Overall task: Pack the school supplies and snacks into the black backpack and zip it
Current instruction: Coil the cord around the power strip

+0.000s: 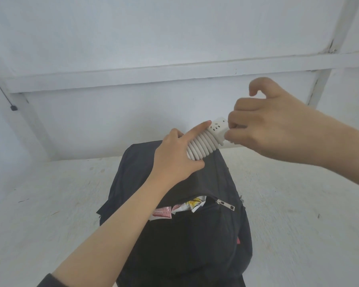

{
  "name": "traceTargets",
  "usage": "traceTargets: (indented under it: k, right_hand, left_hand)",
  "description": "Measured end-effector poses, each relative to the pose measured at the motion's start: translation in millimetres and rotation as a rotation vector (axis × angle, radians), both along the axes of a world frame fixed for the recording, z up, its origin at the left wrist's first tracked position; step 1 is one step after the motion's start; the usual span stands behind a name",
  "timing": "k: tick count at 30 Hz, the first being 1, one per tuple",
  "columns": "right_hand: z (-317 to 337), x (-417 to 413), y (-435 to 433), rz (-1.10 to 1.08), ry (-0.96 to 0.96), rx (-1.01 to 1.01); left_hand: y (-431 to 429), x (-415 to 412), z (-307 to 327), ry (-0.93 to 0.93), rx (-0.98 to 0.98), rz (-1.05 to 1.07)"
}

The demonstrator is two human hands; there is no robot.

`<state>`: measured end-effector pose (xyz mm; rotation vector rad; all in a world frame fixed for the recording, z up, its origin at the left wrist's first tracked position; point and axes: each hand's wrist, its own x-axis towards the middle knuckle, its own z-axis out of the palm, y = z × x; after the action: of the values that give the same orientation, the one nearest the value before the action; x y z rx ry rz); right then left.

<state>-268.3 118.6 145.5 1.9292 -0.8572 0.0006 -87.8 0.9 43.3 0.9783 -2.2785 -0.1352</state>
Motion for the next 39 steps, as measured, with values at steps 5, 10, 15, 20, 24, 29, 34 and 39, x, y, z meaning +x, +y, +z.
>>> traceTargets:
  k: [5, 10, 15, 20, 24, 29, 34, 39]
  right_hand:
    - [8.2, 12.9, -12.4, 0.205, -0.025, 0.110]
    - [9.8, 16.9, -23.6, 0.177, -0.440, 0.439]
    - [18.4, 1.8, -27.9, 0.142, -1.118, 0.692]
    - [4.0, -11.7, -36.9, 0.184, -1.543, 0.919]
    - [-11.4, -8.3, -36.9, 0.305, -1.776, 1.021]
    - [-31.1, -3.4, -32.7, 0.419, -2.055, 1.085]
    - [-53.0, 12.1, -25.3, 0.625, -1.938, 0.888]
    - [-68.0, 35.8, -23.2, 0.653, -1.778, 0.618]
  left_hand:
    - [-0.3, 6.7, 10.3, -0.096, 0.086, -0.154]
    - [8.6, 11.9, 12.9, 0.031, 0.194, -0.289]
    - [18.3, 23.2, 13.0, 0.232, 0.480, -0.447]
    - [26.5, 20.6, 9.9, 0.472, 0.802, -0.673]
    - [26.2, 15.0, 3.3, 0.590, 0.966, -0.743]
    - [23.7, 11.7, 0.6, 0.717, 1.115, -0.761]
    - [21.8, 9.6, -1.6, 0.836, 1.186, -0.753]
    - [26.3, 6.4, 0.6, 0.898, 1.219, -0.753]
